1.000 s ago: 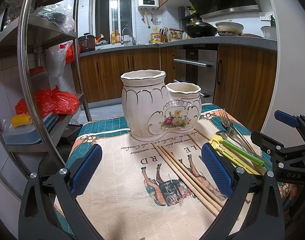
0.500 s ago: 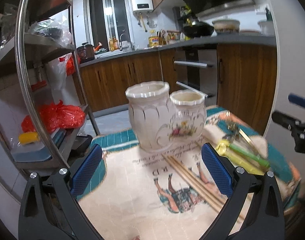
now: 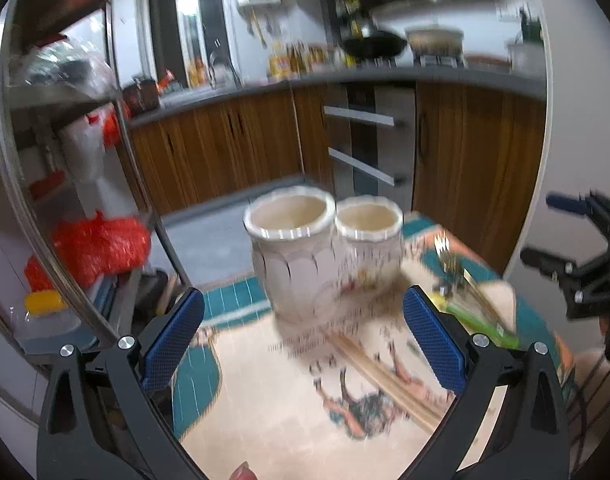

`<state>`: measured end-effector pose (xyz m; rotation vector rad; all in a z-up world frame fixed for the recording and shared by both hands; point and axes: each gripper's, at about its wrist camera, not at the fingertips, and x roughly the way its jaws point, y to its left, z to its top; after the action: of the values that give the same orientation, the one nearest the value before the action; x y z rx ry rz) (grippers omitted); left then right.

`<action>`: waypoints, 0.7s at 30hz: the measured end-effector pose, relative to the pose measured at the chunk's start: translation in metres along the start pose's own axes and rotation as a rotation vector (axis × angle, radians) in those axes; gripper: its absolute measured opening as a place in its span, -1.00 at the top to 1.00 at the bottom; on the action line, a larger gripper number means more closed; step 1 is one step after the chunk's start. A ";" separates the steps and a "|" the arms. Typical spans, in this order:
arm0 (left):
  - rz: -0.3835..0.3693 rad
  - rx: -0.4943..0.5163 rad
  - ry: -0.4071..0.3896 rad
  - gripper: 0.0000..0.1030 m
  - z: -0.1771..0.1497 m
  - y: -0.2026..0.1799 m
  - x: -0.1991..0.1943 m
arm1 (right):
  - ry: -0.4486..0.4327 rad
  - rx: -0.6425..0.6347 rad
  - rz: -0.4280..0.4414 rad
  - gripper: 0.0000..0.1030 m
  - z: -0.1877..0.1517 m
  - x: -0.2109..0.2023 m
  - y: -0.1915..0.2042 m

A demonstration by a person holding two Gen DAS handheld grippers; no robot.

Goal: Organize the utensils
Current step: 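Move the left tool toward the chopsticks while the right tool approaches the green-handled utensil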

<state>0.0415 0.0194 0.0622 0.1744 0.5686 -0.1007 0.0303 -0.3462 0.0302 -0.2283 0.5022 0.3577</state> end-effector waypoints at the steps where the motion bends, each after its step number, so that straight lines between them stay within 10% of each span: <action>1: 0.006 -0.006 0.016 -0.90 -0.004 0.001 0.003 | 0.016 -0.008 0.010 -0.90 -0.001 0.004 0.002; 17: -0.067 -0.091 0.196 -0.89 -0.053 -0.018 0.048 | 0.207 -0.025 0.104 -0.85 -0.032 0.046 0.005; 21: -0.038 -0.086 0.237 -0.86 -0.063 -0.024 0.054 | 0.260 -0.045 0.144 -0.44 -0.032 0.060 0.014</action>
<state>0.0500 0.0053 -0.0223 0.0916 0.8115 -0.0932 0.0596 -0.3263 -0.0294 -0.2846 0.7696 0.4832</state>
